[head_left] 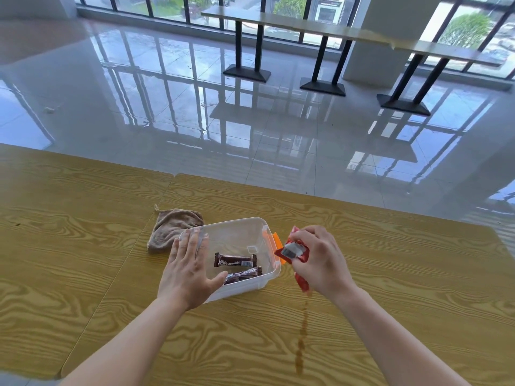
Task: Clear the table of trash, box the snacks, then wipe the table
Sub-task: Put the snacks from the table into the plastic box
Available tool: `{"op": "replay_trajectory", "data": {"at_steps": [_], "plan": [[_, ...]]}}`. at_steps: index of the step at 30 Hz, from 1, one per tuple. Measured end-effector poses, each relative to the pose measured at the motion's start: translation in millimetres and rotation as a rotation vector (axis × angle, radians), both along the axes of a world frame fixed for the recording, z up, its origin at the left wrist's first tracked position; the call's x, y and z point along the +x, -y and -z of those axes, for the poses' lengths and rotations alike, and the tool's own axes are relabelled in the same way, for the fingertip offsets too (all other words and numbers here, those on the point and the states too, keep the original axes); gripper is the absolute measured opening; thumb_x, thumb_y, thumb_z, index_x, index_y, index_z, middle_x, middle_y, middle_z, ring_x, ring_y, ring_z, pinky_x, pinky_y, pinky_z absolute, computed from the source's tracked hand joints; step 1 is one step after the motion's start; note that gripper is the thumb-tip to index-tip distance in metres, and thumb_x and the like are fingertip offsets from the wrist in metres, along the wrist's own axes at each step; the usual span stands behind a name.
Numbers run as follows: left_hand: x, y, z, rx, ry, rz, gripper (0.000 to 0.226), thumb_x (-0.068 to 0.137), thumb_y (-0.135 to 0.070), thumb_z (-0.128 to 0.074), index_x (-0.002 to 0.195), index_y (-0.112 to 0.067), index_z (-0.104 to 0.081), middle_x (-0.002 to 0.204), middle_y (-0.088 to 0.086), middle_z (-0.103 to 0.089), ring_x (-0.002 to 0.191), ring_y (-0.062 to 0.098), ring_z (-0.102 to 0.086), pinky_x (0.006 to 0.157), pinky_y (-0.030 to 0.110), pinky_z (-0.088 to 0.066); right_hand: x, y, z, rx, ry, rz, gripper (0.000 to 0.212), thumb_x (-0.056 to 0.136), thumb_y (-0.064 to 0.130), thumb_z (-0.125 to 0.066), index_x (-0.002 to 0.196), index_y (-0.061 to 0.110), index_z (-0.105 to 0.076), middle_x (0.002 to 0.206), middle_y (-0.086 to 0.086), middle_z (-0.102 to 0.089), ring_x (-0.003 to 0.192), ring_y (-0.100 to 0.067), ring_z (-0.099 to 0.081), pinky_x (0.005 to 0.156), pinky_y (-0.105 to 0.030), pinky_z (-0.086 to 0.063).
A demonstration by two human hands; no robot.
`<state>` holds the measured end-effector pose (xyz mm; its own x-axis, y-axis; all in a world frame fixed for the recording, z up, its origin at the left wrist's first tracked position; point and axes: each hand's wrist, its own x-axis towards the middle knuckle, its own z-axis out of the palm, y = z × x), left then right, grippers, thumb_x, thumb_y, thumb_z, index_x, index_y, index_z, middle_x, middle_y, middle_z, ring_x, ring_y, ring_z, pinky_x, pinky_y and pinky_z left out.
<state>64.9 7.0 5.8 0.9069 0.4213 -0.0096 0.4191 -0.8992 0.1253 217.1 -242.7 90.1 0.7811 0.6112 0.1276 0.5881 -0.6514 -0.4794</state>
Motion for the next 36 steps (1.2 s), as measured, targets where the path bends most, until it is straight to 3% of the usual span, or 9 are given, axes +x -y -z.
{"op": "replay_trajectory", "data": {"at_steps": [6,11,14,16,20,27,30,36], "plan": [[0,0,0,-0.019,0.035,0.008,0.107,0.079,-0.080,-0.028,0.157,-0.011,-0.002,0.165,0.010,0.012,0.148,0.023,0.024,0.123,0.044,0.008,-4,-69,-6,0.017,-0.006,-0.181,0.039,0.077,0.016,-0.076,0.115,0.019,-0.068,0.117,0.000,-0.057,0.108,-0.018,-0.049,0.086,-0.023,-0.037],[0,1,0,-0.005,0.025,0.016,0.107,0.079,-0.079,-0.026,0.156,-0.011,0.000,0.165,0.010,0.013,0.149,0.025,0.022,0.123,0.045,0.006,-9,-117,9,-0.068,-0.097,-0.238,0.039,0.079,0.020,-0.071,0.118,0.020,-0.067,0.118,-0.004,-0.056,0.111,-0.027,-0.050,0.090,-0.036,-0.045],[0,1,1,0.005,0.022,0.011,0.106,0.079,-0.079,-0.022,0.156,-0.011,-0.001,0.165,0.010,0.011,0.149,0.025,0.022,0.123,0.045,0.006,-11,-131,17,-0.141,-0.064,-0.247,0.039,0.078,0.025,-0.070,0.117,0.025,-0.067,0.119,-0.002,-0.057,0.112,-0.030,-0.050,0.095,-0.043,-0.042],[0,2,1,-0.005,0.038,0.010,0.105,0.079,-0.079,-0.024,0.156,-0.010,-0.003,0.165,0.011,0.008,0.150,0.026,0.019,0.123,0.046,0.005,-14,-135,21,-0.132,-0.034,-0.248,0.039,0.077,0.026,-0.070,0.115,0.026,-0.067,0.119,0.000,-0.057,0.111,-0.027,-0.051,0.091,-0.040,-0.042],[0,2,2,-0.021,0.064,0.017,0.104,0.082,-0.077,-0.031,0.156,-0.008,-0.007,0.165,0.012,0.005,0.151,0.027,0.015,0.123,0.047,0.001,-17,-134,29,-0.125,-0.028,-0.291,0.034,0.078,0.023,-0.070,0.112,0.023,-0.066,0.120,-0.002,-0.055,0.113,-0.026,-0.051,0.089,-0.046,-0.047],[1,1,5,-0.007,0.051,0.015,0.105,0.081,-0.079,-0.028,0.156,-0.009,-0.007,0.165,0.012,0.006,0.151,0.026,0.016,0.123,0.047,-0.001,-20,-116,41,-0.077,-0.073,-0.272,0.036,0.080,0.024,-0.073,0.116,0.021,-0.068,0.120,-0.002,-0.059,0.111,-0.024,-0.052,0.096,-0.038,-0.043],[1,0,7,0.009,0.039,0.008,0.105,0.081,-0.079,-0.029,0.156,-0.009,-0.010,0.166,0.011,0.005,0.151,0.025,0.016,0.123,0.047,-0.003,-16,-104,40,-0.008,-0.073,-0.214,0.033,0.084,0.015,-0.070,0.117,0.016,-0.068,0.119,-0.001,-0.063,0.111,-0.022,-0.055,0.091,-0.030,-0.044],[1,-1,9,-0.001,0.068,0.016,0.103,0.081,-0.078,-0.035,0.156,-0.010,-0.015,0.166,0.010,0.001,0.151,0.025,0.013,0.124,0.047,-0.003,-8,-70,31,0.043,-0.039,-0.164,0.026,0.087,0.016,-0.070,0.113,0.015,-0.069,0.108,-0.001,-0.068,0.099,-0.020,-0.062,0.084,-0.033,-0.050]]}}
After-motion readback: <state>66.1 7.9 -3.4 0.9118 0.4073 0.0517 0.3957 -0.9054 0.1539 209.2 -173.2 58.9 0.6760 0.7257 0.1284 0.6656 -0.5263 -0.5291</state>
